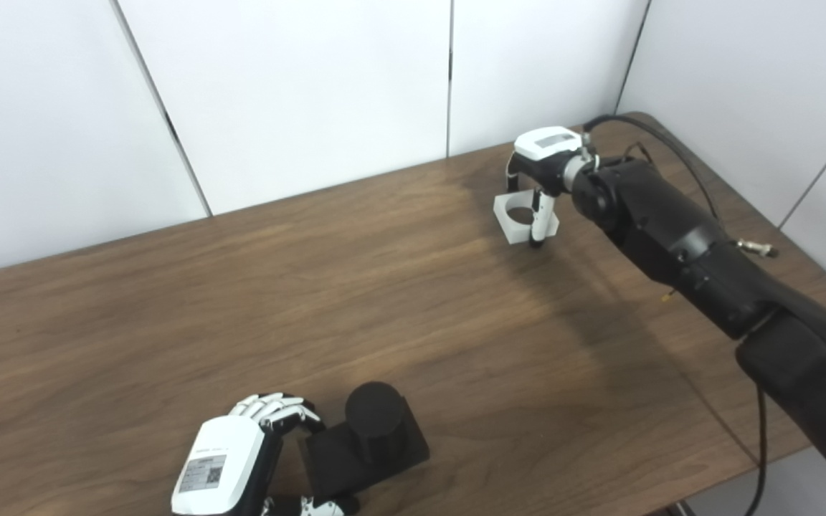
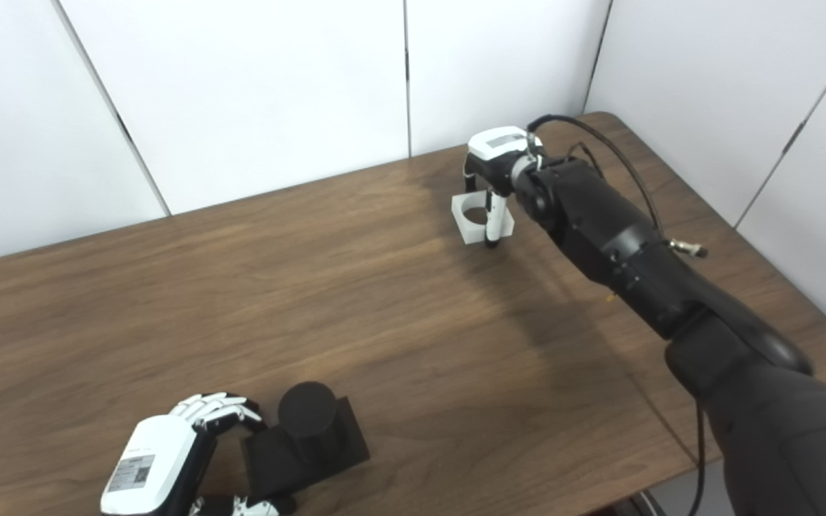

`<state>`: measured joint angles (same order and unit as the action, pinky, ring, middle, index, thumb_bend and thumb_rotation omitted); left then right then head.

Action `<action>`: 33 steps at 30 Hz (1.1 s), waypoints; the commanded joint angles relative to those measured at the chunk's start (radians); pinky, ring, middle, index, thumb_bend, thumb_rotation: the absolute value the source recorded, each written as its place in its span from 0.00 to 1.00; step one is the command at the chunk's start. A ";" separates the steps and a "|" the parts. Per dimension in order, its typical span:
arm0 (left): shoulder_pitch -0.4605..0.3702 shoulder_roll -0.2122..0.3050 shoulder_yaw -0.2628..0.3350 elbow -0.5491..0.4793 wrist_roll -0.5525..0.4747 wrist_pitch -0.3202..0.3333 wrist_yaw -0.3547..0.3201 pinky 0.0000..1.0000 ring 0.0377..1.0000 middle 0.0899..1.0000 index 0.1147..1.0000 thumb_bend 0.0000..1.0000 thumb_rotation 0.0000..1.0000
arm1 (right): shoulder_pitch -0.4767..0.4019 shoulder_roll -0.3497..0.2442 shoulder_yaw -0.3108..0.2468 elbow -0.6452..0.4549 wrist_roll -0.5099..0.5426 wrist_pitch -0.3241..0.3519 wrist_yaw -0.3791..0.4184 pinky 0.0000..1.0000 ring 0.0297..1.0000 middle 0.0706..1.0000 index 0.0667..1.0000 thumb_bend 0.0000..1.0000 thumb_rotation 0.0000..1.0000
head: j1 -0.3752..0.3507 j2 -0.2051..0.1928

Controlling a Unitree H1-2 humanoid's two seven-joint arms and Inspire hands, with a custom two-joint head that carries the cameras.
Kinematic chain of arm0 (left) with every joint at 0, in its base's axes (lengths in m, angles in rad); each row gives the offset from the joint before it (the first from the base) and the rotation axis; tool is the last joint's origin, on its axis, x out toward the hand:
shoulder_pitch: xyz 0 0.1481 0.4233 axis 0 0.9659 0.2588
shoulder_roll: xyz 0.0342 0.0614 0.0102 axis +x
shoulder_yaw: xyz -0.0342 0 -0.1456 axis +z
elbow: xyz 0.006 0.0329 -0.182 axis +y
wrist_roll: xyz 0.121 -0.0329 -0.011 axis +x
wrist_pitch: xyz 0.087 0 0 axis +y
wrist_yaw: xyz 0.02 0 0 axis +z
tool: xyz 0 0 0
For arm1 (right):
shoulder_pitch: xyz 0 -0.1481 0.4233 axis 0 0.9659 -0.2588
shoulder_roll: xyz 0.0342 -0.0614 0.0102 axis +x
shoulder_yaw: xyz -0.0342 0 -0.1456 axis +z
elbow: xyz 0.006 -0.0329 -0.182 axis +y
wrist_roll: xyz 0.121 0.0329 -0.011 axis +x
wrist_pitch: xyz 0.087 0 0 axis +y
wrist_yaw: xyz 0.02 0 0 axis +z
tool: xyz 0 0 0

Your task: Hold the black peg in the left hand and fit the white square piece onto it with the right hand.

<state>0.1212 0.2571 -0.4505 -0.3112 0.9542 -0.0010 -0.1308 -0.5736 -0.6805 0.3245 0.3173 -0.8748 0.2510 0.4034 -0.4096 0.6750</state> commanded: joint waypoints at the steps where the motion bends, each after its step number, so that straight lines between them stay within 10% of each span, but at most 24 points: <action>1: 0.003 0.005 -0.020 0.016 0.052 0.012 -0.045 0.85 0.80 0.72 0.42 0.52 0.05 | -0.023 -0.032 -0.022 -0.008 0.005 -0.026 -0.053 0.82 0.87 0.81 0.45 0.52 0.13 | -0.001 0.001; 22: 0.002 0.000 -0.023 0.022 0.059 0.016 -0.049 0.84 0.80 0.73 0.42 0.52 0.05 | 0.016 -0.042 -0.033 -0.069 0.024 -0.080 -0.082 0.86 0.86 0.78 0.45 0.52 0.13 | 0.027 0.010; 33: 0.000 -0.020 -0.042 0.018 0.083 0.038 -0.071 0.85 0.81 0.73 0.42 0.52 0.05 | 0.017 -0.096 -0.028 -0.531 0.024 -0.040 0.259 0.94 0.84 0.78 0.45 0.52 0.13 | 0.143 0.049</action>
<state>0.1174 0.2379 -0.4659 -0.3152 0.9872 0.0241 -0.1397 -0.5109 -0.7449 0.3167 -0.1492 -0.8525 0.2000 0.6233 -0.2671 0.7225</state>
